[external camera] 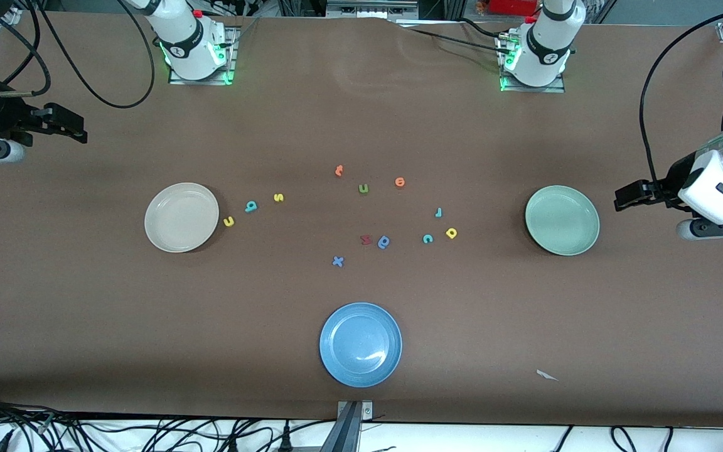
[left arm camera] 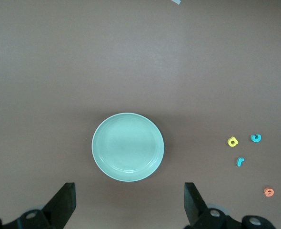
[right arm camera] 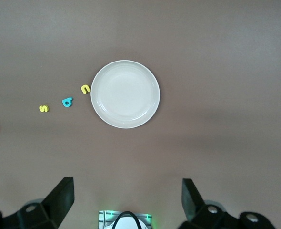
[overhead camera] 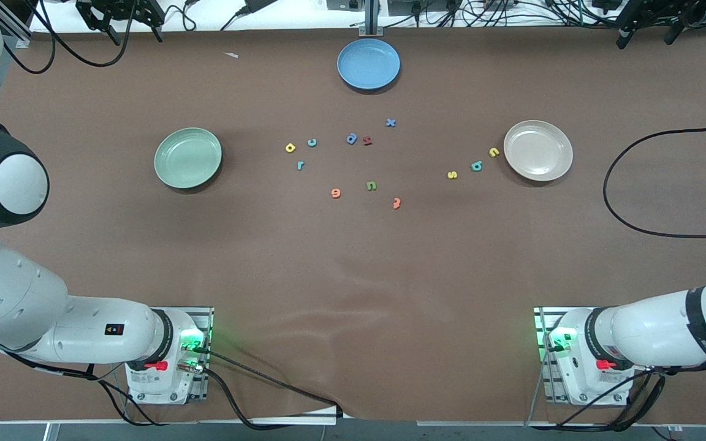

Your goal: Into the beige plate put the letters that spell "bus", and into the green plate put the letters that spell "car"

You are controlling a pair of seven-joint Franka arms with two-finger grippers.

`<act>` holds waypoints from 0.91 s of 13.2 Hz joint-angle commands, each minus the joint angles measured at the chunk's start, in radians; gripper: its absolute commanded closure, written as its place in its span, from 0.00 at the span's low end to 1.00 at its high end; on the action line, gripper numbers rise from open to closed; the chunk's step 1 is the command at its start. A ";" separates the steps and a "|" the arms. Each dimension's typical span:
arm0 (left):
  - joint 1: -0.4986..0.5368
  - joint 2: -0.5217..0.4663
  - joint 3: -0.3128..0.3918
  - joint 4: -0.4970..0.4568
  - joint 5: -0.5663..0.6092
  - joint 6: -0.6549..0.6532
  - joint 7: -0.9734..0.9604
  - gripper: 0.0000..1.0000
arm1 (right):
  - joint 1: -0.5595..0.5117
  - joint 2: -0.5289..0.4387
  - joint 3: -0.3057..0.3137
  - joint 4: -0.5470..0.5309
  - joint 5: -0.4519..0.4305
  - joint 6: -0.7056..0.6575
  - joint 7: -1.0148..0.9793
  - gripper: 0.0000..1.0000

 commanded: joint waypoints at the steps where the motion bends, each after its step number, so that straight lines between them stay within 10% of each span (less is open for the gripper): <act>1: 0.009 -0.030 -0.005 -0.034 0.000 -0.019 0.018 0.00 | -0.006 -0.004 0.004 -0.003 -0.003 0.004 -0.008 0.00; 12: 0.015 -0.019 -0.007 -0.042 -0.006 -0.018 0.017 0.00 | -0.006 0.001 -0.003 0.002 0.007 0.001 -0.007 0.00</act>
